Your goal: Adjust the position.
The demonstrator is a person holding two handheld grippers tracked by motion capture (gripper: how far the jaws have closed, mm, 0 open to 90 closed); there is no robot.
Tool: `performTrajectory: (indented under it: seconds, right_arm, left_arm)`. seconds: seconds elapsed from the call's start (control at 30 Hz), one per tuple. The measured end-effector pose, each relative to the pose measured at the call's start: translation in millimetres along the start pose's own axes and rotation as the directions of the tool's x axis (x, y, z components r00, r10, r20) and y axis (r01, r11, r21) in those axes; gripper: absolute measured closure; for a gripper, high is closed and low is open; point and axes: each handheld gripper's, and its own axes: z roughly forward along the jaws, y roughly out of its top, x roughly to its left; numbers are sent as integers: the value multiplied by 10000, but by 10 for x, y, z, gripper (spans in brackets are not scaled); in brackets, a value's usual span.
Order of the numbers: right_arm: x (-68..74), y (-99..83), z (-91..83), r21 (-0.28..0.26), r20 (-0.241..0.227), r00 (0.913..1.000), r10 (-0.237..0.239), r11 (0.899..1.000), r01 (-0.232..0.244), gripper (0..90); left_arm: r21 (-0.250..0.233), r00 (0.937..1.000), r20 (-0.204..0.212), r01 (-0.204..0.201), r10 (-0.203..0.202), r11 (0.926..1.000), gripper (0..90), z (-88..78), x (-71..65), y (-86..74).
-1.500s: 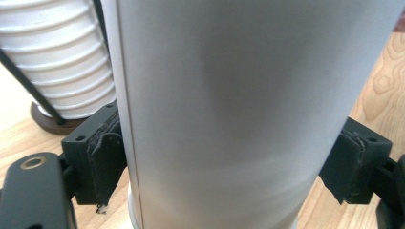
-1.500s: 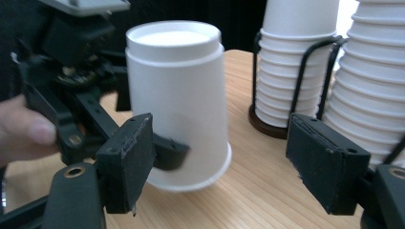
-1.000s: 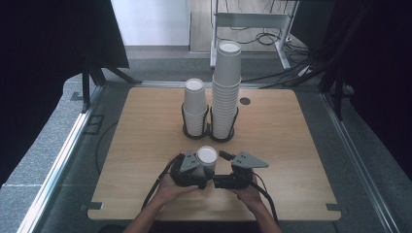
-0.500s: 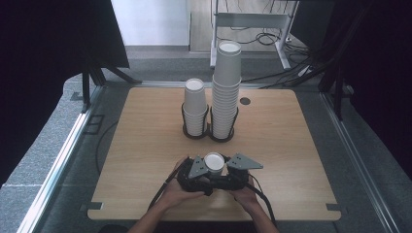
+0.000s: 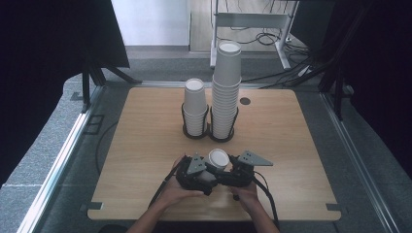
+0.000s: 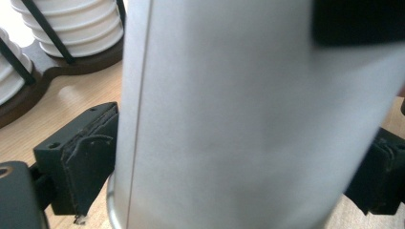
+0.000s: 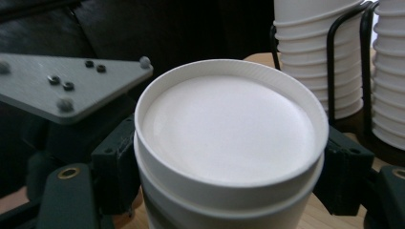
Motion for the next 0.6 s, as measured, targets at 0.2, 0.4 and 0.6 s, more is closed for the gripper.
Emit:
performTrajectory:
  seconds: [0.2, 0.4, 0.6]
  right_arm:
    - [5, -10, 11, 85, -62, 10000, -9, 10000, 10, 233]
    - [-13, -21, 14, 197, -119, 9999, -15, 9998, 17, 228]
    - [-23, -19, 17, 317, -136, 9999, -28, 9995, 32, 218]
  left_arm:
    - [76, 9997, 61, -237, 237, 9997, 85, -1, -7, -7]
    - [146, 9990, -40, -449, 449, 9989, 103, 2, -15, -13]
    - [157, 9986, -56, -534, 535, 9984, 117, 8, -18, -19]
